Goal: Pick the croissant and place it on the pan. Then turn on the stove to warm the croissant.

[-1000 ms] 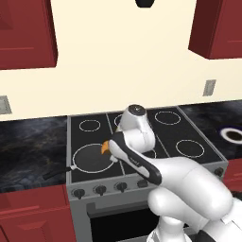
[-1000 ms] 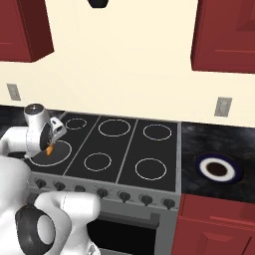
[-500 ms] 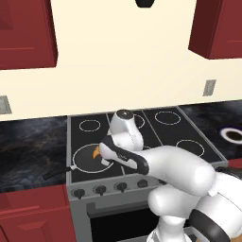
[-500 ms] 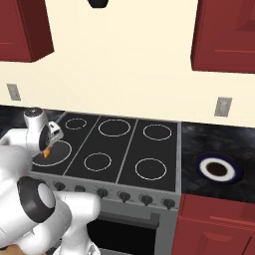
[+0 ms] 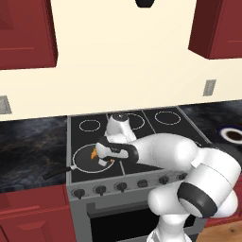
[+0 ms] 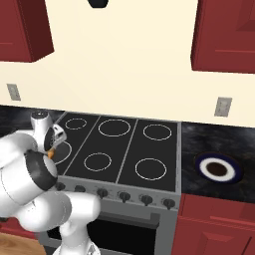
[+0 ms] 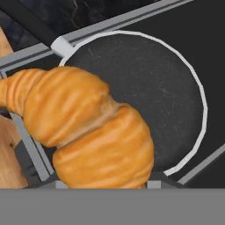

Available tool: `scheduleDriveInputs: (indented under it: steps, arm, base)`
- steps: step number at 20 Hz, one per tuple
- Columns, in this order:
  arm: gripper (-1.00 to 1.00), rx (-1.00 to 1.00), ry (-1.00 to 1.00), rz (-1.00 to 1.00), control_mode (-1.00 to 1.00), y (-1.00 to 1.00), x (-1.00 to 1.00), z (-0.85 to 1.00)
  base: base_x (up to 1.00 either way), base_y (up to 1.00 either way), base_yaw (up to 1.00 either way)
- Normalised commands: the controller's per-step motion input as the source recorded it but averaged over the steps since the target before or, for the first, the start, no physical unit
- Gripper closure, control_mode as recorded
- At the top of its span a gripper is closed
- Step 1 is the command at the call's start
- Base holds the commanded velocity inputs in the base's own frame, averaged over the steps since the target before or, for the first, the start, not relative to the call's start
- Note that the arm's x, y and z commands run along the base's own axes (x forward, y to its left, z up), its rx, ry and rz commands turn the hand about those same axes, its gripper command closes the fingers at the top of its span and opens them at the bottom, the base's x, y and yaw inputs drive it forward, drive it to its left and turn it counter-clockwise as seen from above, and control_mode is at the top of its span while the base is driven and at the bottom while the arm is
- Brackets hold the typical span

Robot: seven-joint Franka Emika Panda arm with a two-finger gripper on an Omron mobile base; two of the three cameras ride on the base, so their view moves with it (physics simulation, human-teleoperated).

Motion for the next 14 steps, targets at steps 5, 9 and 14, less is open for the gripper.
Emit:
scheduleDriveInputs:
  steps: [5,9,14]
  arm:
    - [1.0,0.0,0.02,0.0,-1.0,0.12,0.32,-0.3]
    - [1.0,0.0,0.01,0.0,-1.0,0.17,0.32,-0.21]
    - [1.0,-0.01,0.01,0.0,-1.0,0.22,0.18,-0.12]
  base:
    - [0.0,0.0,0.0]
    - [0.0,0.0,0.0]
    - [0.0,0.0,0.0]
